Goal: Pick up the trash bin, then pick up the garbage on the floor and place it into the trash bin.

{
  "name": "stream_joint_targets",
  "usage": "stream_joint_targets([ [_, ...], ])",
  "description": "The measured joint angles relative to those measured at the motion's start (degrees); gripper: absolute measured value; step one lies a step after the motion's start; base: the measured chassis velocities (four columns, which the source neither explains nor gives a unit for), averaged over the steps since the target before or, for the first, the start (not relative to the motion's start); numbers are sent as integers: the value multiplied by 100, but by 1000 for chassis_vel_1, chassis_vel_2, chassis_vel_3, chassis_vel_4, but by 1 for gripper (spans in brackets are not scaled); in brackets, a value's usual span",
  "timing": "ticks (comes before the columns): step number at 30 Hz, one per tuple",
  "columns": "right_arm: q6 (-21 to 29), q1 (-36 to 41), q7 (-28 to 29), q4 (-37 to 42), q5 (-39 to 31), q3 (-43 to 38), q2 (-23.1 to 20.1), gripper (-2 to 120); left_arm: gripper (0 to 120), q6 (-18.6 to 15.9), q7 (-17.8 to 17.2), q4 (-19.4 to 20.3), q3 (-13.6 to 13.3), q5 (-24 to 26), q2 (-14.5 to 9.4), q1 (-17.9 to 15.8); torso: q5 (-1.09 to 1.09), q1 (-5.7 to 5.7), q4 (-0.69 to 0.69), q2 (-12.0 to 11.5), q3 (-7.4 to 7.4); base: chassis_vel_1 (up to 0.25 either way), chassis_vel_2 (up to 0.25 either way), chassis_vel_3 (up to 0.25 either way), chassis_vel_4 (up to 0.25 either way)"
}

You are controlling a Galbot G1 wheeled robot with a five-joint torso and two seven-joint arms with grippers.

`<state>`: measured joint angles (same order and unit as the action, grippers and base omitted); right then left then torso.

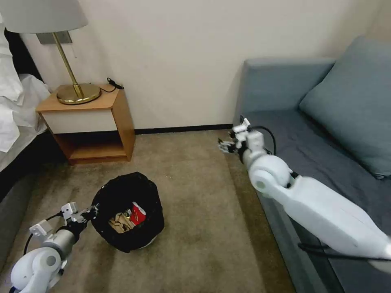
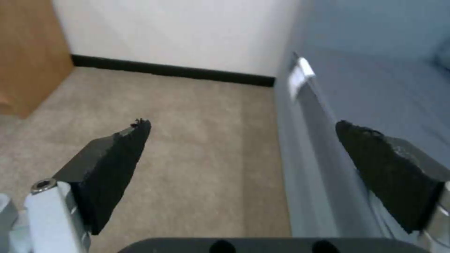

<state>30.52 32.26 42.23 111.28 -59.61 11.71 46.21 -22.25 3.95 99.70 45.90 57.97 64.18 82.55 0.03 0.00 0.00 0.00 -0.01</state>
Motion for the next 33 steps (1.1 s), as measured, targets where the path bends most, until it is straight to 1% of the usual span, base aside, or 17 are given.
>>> stream_joint_targets([
  [1, 0, 0, 0, 0, 0, 0, 0, 100, 4, 0, 0, 0, 0, 0, 0, 0, 0, 0, 0, 0, 0, 0, 0, 0, 0],
  [4, -34, 658, 6, 411, 49, -704, -198, 100, 4, -32, -57, -2, -56, -25, 54, -38, -1, 0, -1, 0, 0, 0, 0, 0, 0],
  [5, -34, 658, 6, 411, 49, -704, -198, 100, 4, -32, -57, -2, -56, -25, 54, -38, -1, 0, -1, 0, 0, 0, 0, 0, 0],
  [7, -70, 1026, -48, 610, 94, -1078, -281, 100, 4, -33, -64, -55, -73, -79, 96, -43, 1, 0, -2, 0, 0, 0, 0, 0, 0],
  [9, -96, 1382, -98, 778, 129, -1416, -305, 100, 4, -36, -76, -86, -76, -120, 141, -31, -4, 0, 0, 0, 0, 0, 0, 0, 0],
  [10, -96, 1382, -98, 778, 129, -1416, -305, 100, 4, -36, -76, -86, -76, -120, 141, -31, -4, 0, 0, 0, 0, 0, 0, 0, 0],
  [11, -97, 1597, -113, 871, 133, -1591, -300, 100, 4, -43, -90, -97, -74, -133, 166, -18, 1, 0, 0, 0, 0, 0, 0, 0, 0],
  [12, -98, 1729, -114, 933, 152, -1722, -290, 100, 4, -43, -91, -101, -69, -145, 177, -12, 0, 0, 0, 0, 0, 0, 0, 0, 0],
  [14, -98, 1967, -124, 1016, 192, -1908, -264, 100, 4, -43, -91, -117, -57, -163, 191, 0, -4, 0, 0, 0, 0, 0, 0, 0, 0],
  [19, -104, 2289, -165, 1121, 306, -2156, -177, 100, 4, -35, -54, -149, -49, -187, 215, 24, -2, 0, 0, 0, 0, 0, 0, 0, 0],
  [25, -114, 2496, -195, 1244, 373, -2337, -74, 100, 5, -3, 25, -217, -50, -233, 251, 35, -2, 0, 1, 0, 0, 0, 0, 0, 0],
  [26, -116, 2544, -201, 1275, 388, -2391, -64, 100, 7, 3, 49, -224, -50, -244, 253, 36, -2, 0, 1, 0, 0, 0, 0, 0, 0],
  [27, -116, 2629, -203, 1328, 400, -2485, -52, 100, 13, 9, 75, -231, -53, -257, 255, 37, -3, 0, 0, 1, 0, 0, 0, 0, 0],
  [28, -117, 2666, -203, 1351, 404, -2522, -49, 100, 16, 9, 80, -233, -54, -262, 256, 37, -3, 0, 0, 0, 0, 0, 0, 0, 0],
  [29, -112, 2790, -203, 1423, 411, -2631, -40, 100, 22, 9, 91, -236, -56, -275, 257, 37, -2, -1, 0, 0, 0, 0, 0, 0, 0],
  [30, -112, 2790, -203, 1423, 411, -2631, -40, 100, 22, 9, 91, -236, -56, -275, 257, 37, -2, -1, 0, 0, 0, 0, 0, 0, 0],
  [33, -94, 3073, -215, 1565, 464, -2870, -17, 100, 35, 6, 111, -237, -66, -307, 260, 35, -2, 0, 0, 0, 0, 0, 0, 0, 0],
])
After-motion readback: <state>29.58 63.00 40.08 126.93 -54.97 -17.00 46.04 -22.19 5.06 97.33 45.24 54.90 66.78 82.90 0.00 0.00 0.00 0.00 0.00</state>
